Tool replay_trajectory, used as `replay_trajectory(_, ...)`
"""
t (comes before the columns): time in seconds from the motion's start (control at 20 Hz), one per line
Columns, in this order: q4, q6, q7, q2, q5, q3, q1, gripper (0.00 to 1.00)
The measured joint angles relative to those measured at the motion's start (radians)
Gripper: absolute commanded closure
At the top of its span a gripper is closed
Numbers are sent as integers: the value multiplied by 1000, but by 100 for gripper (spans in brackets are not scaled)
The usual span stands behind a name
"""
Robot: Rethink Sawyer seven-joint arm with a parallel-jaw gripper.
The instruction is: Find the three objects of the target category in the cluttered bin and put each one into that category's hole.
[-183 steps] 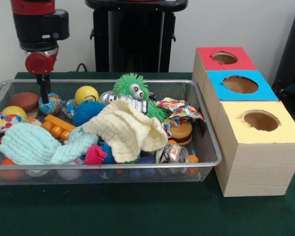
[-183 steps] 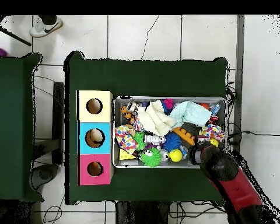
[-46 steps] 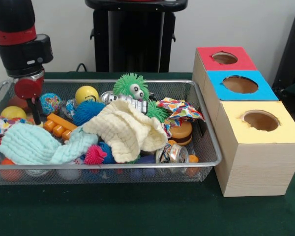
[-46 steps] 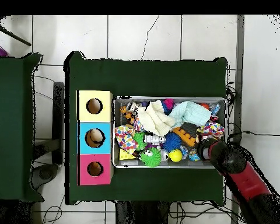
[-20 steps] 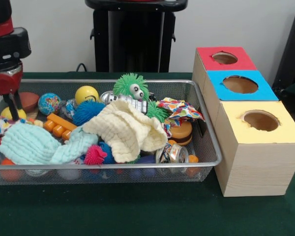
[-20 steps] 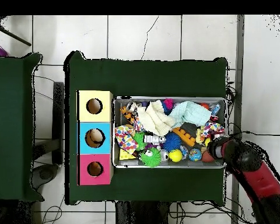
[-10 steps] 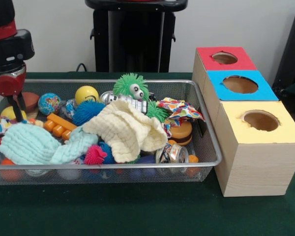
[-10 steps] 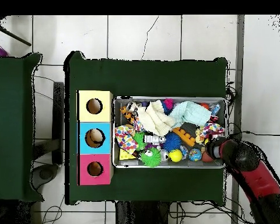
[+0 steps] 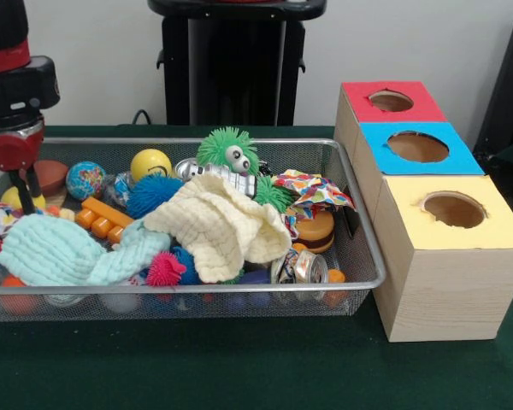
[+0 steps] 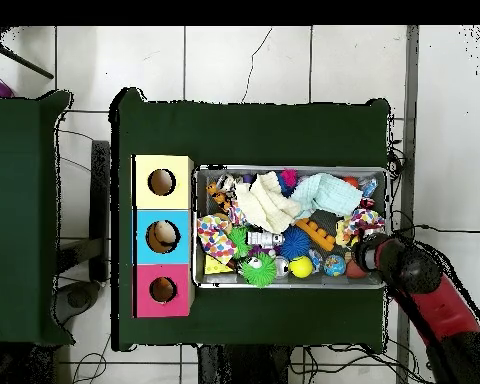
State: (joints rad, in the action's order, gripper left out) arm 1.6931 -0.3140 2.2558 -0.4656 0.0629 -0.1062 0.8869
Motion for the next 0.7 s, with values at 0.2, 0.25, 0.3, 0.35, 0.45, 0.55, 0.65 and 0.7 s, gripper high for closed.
replay_trajectory(0.2,2,22,0,7,0,-13,0,0)
replay_trajectory(0.25,2,26,0,9,0,-18,0,0)
replay_trajectory(0.3,3,31,0,12,0,-25,0,0)
replay_trajectory(0.35,3,39,0,19,0,-35,0,0)
replay_trajectory(0.45,4,43,0,23,0,-39,0,0)
replay_trajectory(0.55,5,48,0,27,0,-42,1,0)
replay_trajectory(0.65,12,59,0,29,0,-44,1,0)
replay_trajectory(0.7,14,62,0,29,0,-44,1,0)
